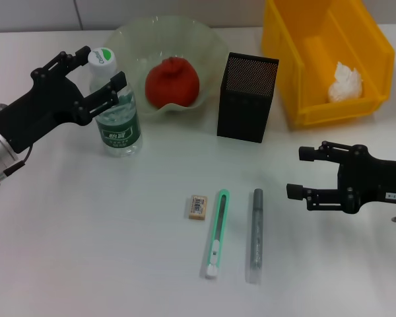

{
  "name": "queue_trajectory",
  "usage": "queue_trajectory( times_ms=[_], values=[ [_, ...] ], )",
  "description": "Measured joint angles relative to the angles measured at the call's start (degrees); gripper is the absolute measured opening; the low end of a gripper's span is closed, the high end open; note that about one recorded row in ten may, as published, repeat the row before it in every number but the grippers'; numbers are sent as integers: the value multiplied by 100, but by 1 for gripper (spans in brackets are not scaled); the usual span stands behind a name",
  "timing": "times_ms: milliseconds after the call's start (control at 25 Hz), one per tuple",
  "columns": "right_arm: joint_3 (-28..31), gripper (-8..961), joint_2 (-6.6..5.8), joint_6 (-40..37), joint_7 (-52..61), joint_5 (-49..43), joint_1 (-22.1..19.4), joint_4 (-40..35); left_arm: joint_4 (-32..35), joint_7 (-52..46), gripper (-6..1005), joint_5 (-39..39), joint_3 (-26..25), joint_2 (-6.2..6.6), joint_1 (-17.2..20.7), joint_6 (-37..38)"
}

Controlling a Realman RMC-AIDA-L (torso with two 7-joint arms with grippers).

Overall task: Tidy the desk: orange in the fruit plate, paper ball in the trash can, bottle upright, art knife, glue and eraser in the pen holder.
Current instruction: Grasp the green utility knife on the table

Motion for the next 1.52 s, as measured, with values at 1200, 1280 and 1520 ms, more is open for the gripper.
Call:
queue_trajectory(
  times_ms=[1200, 1280, 1520],
  values=[
    [52, 833, -6, 46, 0, 1, 39, -7, 558, -1573, 790, -185, 21, 283, 115, 1234],
    [54, 833, -7, 38, 0, 3, 39, -12, 603, -1716, 790, -141, 39, 320, 133, 1383],
    [62, 833, -22, -74, 61, 24, 97, -12, 1282, -2663, 790, 599, 72, 498, 411, 2116]
  ],
)
